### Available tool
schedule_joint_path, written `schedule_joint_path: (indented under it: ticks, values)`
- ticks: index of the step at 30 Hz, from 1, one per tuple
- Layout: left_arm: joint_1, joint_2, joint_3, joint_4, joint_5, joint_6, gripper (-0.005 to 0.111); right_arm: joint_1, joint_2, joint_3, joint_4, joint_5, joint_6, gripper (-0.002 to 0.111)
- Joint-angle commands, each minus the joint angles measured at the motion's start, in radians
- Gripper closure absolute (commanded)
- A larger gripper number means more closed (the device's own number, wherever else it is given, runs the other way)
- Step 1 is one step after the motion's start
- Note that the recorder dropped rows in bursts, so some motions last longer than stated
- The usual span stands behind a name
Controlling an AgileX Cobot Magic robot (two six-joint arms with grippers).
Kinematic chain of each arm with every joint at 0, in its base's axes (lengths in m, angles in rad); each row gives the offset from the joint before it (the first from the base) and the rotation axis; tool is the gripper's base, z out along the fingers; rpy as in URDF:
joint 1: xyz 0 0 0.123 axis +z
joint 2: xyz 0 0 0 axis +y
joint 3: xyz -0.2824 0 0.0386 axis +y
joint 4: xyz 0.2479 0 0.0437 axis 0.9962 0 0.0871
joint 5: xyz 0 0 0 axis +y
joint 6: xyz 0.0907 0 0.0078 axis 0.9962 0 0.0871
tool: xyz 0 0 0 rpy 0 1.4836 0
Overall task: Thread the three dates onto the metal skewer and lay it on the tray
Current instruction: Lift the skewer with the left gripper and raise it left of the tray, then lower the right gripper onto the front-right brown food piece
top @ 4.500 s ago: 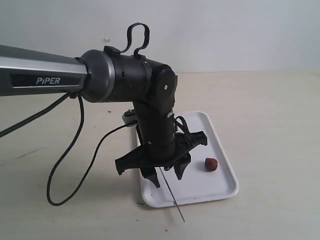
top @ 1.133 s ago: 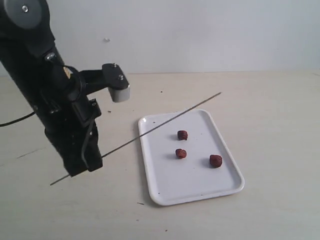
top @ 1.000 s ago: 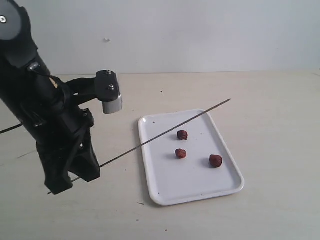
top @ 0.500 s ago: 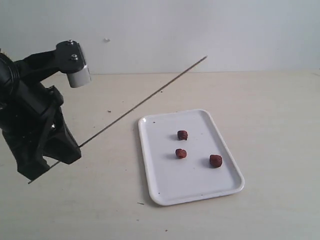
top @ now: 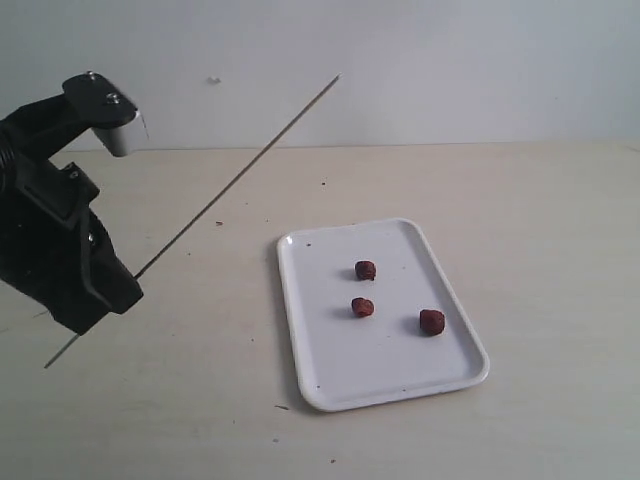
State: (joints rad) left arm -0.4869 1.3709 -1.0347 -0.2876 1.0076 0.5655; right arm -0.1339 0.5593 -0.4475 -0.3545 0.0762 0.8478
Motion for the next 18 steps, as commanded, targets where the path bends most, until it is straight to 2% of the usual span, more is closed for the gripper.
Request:
schedule_joint_path:
  ticks: [1, 5, 7, 10, 13, 15, 18]
  values:
    - [0.011, -0.009, 0.003, 0.013, -0.01, -0.066, 0.107, 0.047, 0.312, -0.272, 0.024, 0.249, -0.309, 0.108]
    - [0.011, -0.011, 0.003, 0.015, -0.009, -0.071, 0.107, 0.096, 0.548, -0.506, 0.225, 0.459, -0.692, 0.108]
    - [0.011, -0.011, 0.003, 0.015, -0.009, -0.073, 0.107, 0.1, 0.677, -0.633, 0.297, 0.639, -0.826, 0.108]
    - [0.011, -0.011, 0.003, 0.015, -0.009, -0.083, 0.107, 0.1, 0.847, -0.799, 0.308, 0.94, -0.865, 0.108]
    - [0.011, -0.011, 0.003, 0.001, -0.011, -0.083, 0.107, 0.1, 1.002, -0.916, 0.324, 1.145, -0.919, 0.108]
    - [0.011, -0.011, 0.003, -0.007, -0.011, -0.083, 0.107, 0.1, 1.072, -0.954, 0.394, 1.145, -1.068, 0.107]
    - [0.011, -0.011, 0.003, -0.007, -0.015, -0.075, 0.107, 0.103, 1.135, -0.959, 0.511, 1.145, -1.384, 0.1]
